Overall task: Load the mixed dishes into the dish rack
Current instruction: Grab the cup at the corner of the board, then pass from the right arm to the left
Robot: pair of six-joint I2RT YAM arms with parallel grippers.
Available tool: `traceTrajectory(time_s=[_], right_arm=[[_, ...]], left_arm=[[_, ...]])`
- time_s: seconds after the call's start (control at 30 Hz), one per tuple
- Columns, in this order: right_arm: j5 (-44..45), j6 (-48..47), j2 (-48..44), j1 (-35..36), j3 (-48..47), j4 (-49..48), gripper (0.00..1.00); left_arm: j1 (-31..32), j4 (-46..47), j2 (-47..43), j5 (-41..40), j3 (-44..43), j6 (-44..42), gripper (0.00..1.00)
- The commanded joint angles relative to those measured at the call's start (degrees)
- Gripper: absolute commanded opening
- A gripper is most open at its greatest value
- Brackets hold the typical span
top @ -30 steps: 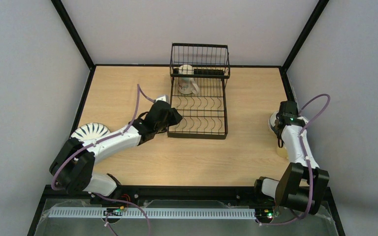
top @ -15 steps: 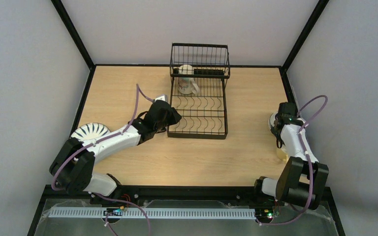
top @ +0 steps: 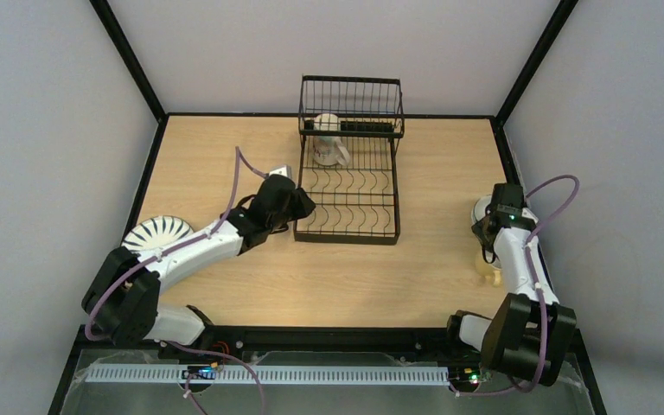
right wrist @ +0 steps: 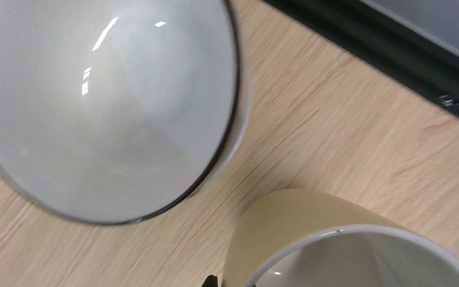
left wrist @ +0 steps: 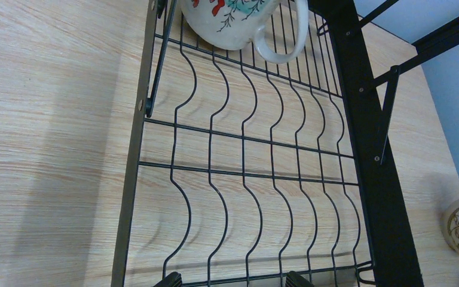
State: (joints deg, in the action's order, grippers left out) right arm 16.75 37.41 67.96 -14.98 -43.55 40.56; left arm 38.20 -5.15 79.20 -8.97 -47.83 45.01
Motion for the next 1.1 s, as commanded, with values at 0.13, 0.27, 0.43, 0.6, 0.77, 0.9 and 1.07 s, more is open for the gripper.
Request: traceTrajectory(time_s=[0.13,0.27,0.43,0.6,0.77,0.9,1.07], right_arm=[[-13.7,0.9,-4.2,3.6,-0.4,-2.8,0.0],[-14.5,2.1,-3.2,9.0,-3.1,-3.3,0.0],[-17.5,4.1,-1.4,13.7,-7.0,-5.2,0.0],[-19.5,6.0,0.9,19.1,-11.4,-6.8,0.0],[-20.5,7.4,2.9,24.1,-16.2,-7.9,0.0],[-23.1,8.4,3.5,26.7,-18.9,-10.1,0.0],[-26.7,9.6,3.5,28.2,-20.1,-13.5,0.0]], left_arm=[[-1.4,-4.6,-2.2,1.5,-2.4,-1.3,0.99],[-1.8,-5.6,-2.9,2.8,-2.7,-1.4,0.99],[-2.1,-6.1,-3.5,5.5,-2.8,-1.6,0.99],[-2.2,-5.1,-4.6,8.9,-2.9,-2.8,0.99],[-2.3,-6.8,-5.7,10.2,-4.0,-3.6,0.99],[-2.3,-6.7,-6.4,11.5,-4.0,-3.6,0.99],[-2.4,-5.5,-6.6,14.0,-3.8,-2.5,0.99]])
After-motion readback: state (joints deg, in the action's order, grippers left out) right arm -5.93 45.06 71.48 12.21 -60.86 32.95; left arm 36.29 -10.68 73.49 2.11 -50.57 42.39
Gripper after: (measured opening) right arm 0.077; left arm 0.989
